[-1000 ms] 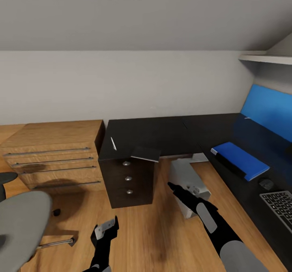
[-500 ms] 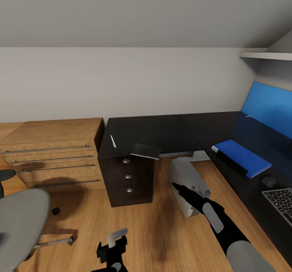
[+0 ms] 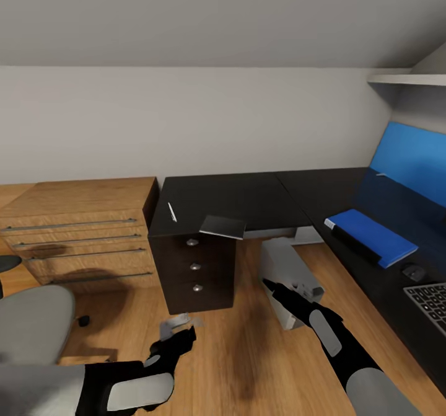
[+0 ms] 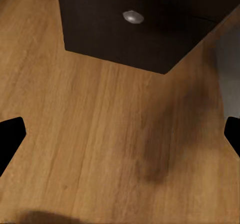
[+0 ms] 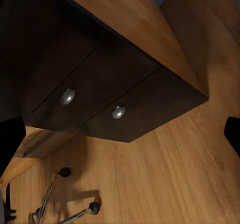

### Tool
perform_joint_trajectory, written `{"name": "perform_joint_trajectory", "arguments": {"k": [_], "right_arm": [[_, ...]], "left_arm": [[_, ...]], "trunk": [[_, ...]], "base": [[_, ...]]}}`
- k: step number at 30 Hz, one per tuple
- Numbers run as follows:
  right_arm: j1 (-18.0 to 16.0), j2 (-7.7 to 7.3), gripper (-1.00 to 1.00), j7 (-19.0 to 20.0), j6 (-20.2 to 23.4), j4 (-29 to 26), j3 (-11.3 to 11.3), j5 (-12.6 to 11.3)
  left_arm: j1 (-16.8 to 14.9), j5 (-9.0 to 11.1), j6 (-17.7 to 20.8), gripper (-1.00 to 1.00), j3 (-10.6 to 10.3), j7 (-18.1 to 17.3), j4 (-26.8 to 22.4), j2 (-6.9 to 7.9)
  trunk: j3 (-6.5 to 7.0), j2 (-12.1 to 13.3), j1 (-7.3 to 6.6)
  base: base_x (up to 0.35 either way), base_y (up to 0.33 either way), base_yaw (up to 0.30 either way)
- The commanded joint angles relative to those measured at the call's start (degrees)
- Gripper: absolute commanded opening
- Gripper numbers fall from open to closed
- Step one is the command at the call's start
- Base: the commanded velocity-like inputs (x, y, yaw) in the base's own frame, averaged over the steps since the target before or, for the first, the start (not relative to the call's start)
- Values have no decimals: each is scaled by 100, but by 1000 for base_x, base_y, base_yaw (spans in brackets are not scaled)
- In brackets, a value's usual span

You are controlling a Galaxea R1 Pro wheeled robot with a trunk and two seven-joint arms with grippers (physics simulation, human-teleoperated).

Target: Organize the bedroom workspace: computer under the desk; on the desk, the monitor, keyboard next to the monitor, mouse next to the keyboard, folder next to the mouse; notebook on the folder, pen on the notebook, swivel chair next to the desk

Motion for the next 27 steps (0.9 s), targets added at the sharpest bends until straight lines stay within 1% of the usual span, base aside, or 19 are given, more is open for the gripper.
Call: {"name": "perform_joint_trajectory", "arguments": {"k": [1,3,5,6,7,10,11,15,23,27], "right_arm": [[0,-9,100,88,16,-15,10,-44],[4,-13,100,237,14,-23,8,-41],[8,-22,100,447,12,-28,6,-39],[13,-64,100,1085,11,-24,5,-29],[13,-75,100,1298,10,-19,4,-22],[14,-87,100,1511,10,-16,4,-17],[15,-109,100,1649,10,-13,4,-22],[17,-125,100,1717,16,-12,5,-34],[21,-122,100,1759,17,-18,14,-48],[22,-121,100,1880,45,-35,11,-55]], "left_arm": [[-16,-26,34,100,41,20,4,212],[-20,-50,64,100,72,28,73,343],[-23,-62,94,100,92,37,144,443],[-26,-77,134,100,117,44,238,676],[-27,-81,138,100,121,44,256,757],[-27,-87,141,100,124,43,270,837],[-28,-95,143,100,127,43,278,885],[-28,-96,144,100,124,43,282,904],[-28,-93,142,100,116,43,283,896],[-28,-93,144,100,111,43,283,879]], "trunk": [[-24,-45,22],[-60,-125,66],[-96,-205,110],[-114,-245,132],[-132,-285,154],[-186,-406,220],[-204,-446,242],[-276,-606,330],[-419,-927,506],[-491,-1087,593]], "base": [[0,0,0],[0,0,0],[0,0,0],[0,0,0],[0,0,0],[0,0,0],[0,0,0],[0,0,0],[0,0,0],[0,0,0]]}}
